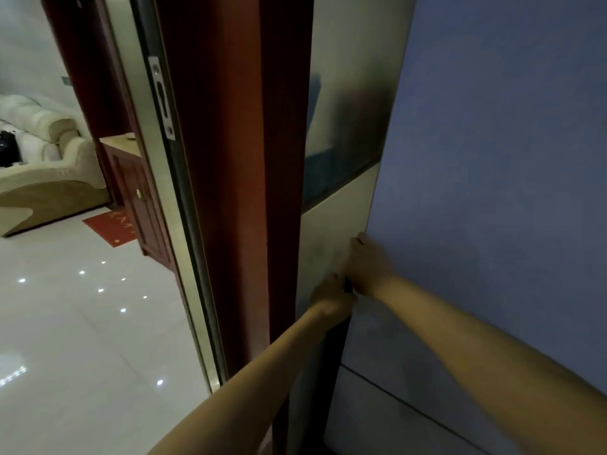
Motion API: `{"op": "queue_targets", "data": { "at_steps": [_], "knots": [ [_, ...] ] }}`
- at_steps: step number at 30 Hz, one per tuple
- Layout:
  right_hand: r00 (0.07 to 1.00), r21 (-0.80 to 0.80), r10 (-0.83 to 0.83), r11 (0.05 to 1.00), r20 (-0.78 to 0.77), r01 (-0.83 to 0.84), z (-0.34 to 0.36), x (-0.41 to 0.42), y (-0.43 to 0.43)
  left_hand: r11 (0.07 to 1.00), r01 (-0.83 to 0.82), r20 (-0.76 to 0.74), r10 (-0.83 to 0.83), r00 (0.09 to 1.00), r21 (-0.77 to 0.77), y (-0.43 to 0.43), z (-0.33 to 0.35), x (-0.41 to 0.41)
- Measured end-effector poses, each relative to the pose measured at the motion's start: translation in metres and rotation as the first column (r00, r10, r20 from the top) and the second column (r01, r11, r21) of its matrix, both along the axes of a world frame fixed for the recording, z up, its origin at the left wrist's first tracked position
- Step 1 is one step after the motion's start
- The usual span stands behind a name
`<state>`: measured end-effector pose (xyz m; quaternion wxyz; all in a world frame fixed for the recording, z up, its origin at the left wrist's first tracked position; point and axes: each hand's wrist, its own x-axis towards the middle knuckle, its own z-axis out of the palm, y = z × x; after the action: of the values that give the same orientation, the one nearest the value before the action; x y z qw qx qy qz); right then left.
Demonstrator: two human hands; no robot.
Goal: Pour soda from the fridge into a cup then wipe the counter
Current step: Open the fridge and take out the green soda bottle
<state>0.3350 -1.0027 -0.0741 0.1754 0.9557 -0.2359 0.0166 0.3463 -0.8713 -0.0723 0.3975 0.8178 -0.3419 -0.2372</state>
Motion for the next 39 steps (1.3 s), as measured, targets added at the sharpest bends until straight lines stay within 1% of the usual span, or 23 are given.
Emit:
{"op": "queue_targets", "data": {
  "at_steps": [1,2,3,4,6,7,9,11,14,16,20,22,26,31,34,36,39],
  "knots": [
    [0.997,-0.027,0.022,0.999,-0.075,-0.024,0.007,-0.006,0.012,0.999,0.016,-0.009,-0.016,1.0,-0.034,0.005,-0.003,0.0],
    [0.995,-0.043,0.048,0.998,-0.093,-0.052,0.008,-0.011,0.02,0.996,0.041,-0.029,-0.043,0.999,-0.074,0.012,-0.006,-0.002],
    [0.988,-0.04,0.047,0.998,-0.145,-0.054,0.014,-0.023,0.035,0.992,0.073,-0.047,-0.078,0.996,-0.101,0.02,-0.009,-0.004],
    [0.982,-0.062,0.094,0.992,-0.162,-0.105,0.014,-0.033,0.051,0.987,0.107,-0.079,-0.117,0.99,-0.122,0.03,-0.011,-0.009],
    [0.967,-0.168,0.162,0.966,-0.197,-0.196,0.021,-0.054,0.081,0.973,0.174,-0.14,-0.195,0.971,-0.149,0.048,-0.017,-0.018],
    [0.962,-0.215,0.197,0.948,-0.19,-0.236,0.023,-0.066,0.093,0.965,0.209,-0.157,-0.234,0.96,-0.158,0.056,-0.02,-0.023],
    [0.953,-0.299,0.243,0.91,-0.181,-0.288,0.023,-0.09,0.115,0.953,0.262,-0.18,-0.286,0.941,-0.15,0.072,-0.025,-0.035],
    [0.943,-0.332,0.262,0.888,-0.206,-0.32,0.022,-0.111,0.134,0.952,0.26,-0.159,-0.285,0.945,-0.16,0.087,-0.032,-0.047],
    [0.945,-0.37,0.24,0.876,-0.223,-0.31,0.019,-0.137,0.158,0.958,0.207,-0.179,-0.243,0.953,-0.197,0.108,-0.044,-0.063],
    [0.951,-0.355,0.207,0.892,-0.228,-0.279,0.016,-0.152,0.172,0.965,0.167,-0.225,-0.212,0.951,-0.205,0.122,-0.043,-0.074],
    [0.96,-0.348,0.179,0.904,-0.213,-0.246,0.015,-0.182,0.199,0.98,0.049,-0.414,-0.127,0.902,-0.194,0.141,-0.041,-0.093],
    [0.965,-0.326,0.169,0.917,-0.201,-0.229,0.014,-0.198,0.211,0.985,0.019,-0.464,-0.099,0.88,-0.173,0.147,-0.04,-0.105],
    [0.97,-0.325,0.152,0.923,-0.188,-0.208,0.016,-0.232,0.236,0.985,0.027,-0.516,-0.113,0.849,-0.172,0.161,-0.037,-0.133],
    [0.969,-0.352,0.12,0.916,-0.217,-0.193,0.019,-0.273,0.262,0.985,0.025,-0.577,-0.12,0.808,-0.17,0.186,-0.035,-0.172],
    [0.97,-0.378,0.098,0.909,-0.221,-0.178,0.02,-0.295,0.277,0.98,0.093,-0.562,-0.179,0.808,-0.179,0.199,-0.035,-0.195],
    [0.975,-0.386,0.06,0.912,-0.213,-0.14,0.019,-0.309,0.286,0.972,0.153,-0.55,-0.229,0.803,-0.18,0.206,-0.033,-0.209],
    [0.987,-0.362,0.038,0.928,-0.155,-0.093,0.019,-0.328,0.297,0.956,0.241,-0.497,-0.294,0.817,-0.17,0.216,-0.027,-0.229]
  ]
}}
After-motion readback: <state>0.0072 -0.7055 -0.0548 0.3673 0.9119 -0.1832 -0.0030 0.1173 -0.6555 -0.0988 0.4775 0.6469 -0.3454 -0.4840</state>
